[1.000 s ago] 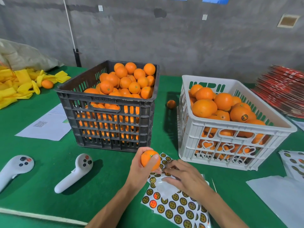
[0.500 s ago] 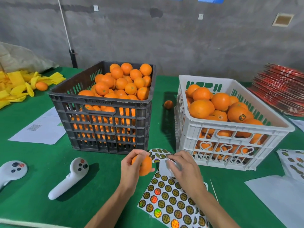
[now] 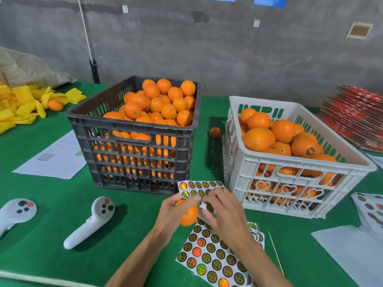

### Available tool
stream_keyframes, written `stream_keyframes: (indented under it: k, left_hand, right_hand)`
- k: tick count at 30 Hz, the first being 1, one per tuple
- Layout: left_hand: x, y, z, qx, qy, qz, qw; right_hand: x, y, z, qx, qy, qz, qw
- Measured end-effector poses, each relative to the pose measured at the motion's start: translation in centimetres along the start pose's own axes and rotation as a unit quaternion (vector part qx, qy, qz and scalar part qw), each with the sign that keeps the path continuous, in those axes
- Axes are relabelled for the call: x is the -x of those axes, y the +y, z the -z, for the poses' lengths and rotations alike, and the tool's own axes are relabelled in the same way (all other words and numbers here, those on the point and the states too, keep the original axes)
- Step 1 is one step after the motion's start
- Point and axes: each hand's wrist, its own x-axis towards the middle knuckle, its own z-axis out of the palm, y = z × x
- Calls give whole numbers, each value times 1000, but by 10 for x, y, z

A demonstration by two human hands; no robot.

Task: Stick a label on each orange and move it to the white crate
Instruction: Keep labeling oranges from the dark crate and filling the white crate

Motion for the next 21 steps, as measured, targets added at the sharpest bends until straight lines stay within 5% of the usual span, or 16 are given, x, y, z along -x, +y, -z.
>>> stream_keyframes:
  k: [7, 21]
  left_hand:
    - [4, 3, -3, 18, 17, -36, 999]
    - [2, -1, -3, -10, 5, -52, 999]
  right_hand:
    - [7, 4, -5, -117, 17, -45, 992]
    - [10, 6, 8, -274, -71, -117, 952]
